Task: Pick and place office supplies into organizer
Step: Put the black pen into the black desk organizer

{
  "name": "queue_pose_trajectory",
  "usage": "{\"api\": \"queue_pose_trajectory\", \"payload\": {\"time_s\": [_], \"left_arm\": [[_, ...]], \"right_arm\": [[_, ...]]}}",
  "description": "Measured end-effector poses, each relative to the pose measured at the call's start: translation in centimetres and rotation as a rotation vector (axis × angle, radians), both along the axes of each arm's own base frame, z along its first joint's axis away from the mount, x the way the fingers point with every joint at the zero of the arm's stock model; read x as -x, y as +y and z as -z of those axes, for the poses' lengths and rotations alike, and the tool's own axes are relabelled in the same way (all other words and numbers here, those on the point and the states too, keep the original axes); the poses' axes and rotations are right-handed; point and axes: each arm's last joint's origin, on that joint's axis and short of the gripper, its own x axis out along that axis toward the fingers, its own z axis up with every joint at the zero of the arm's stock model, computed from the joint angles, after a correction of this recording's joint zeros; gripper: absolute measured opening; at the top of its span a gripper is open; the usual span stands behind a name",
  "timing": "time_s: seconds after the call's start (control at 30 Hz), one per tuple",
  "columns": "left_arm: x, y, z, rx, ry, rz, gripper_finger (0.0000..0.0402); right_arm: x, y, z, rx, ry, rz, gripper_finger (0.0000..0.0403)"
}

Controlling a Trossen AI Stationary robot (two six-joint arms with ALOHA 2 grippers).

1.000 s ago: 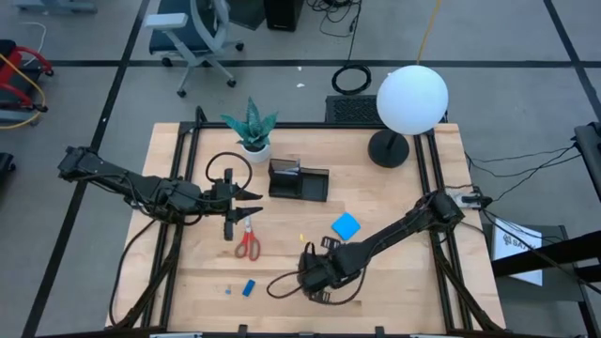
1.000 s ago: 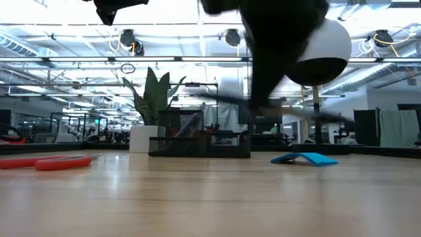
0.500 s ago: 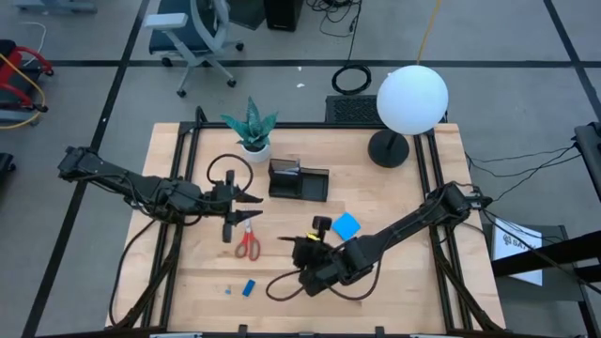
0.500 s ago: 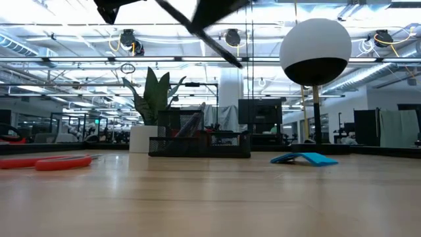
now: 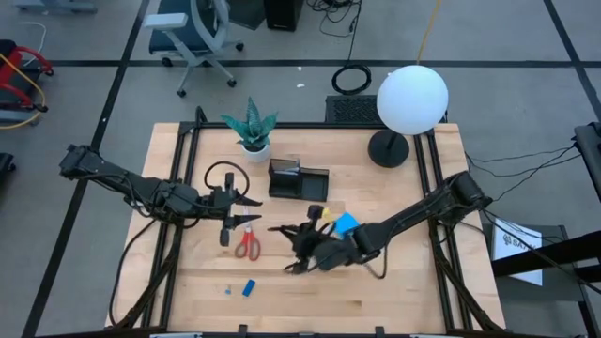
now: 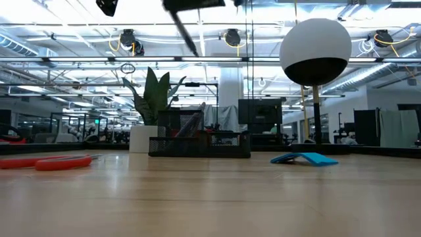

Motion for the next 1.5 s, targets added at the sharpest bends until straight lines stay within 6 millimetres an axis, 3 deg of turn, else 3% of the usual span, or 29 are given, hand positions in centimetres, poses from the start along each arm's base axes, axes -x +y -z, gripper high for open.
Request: {"api": "queue_pose_trajectory", "payload": {"time_s": [0.33,0.7,1.0,1.5], "left_arm": [[-0.3,0.1,-0.1,-0.004,-0.027,-0.065,0.0145],[-1.7,0.2,0.0,-0.06,-0.077,-0.077,0.0145],[-1.9,0.1,-0.6,-0.066,-0.146,-0.074,0.0145],[-5.1,-0.1,0.5,-0.087,-0.234,-0.04,0.0145]], "right_arm": [[4.7,-3.5,-2.0,-0.09,-0.375,-0.207,0.0014],[3.7,-8.8,-0.8,-0.184,-0.418,-0.331,0.0014],[3.5,-9.2,-0.6,-0.18,-0.413,-0.34,0.0014],[3.5,-8.9,-0.5,-0.198,-0.406,-0.351,0.0014]]}}
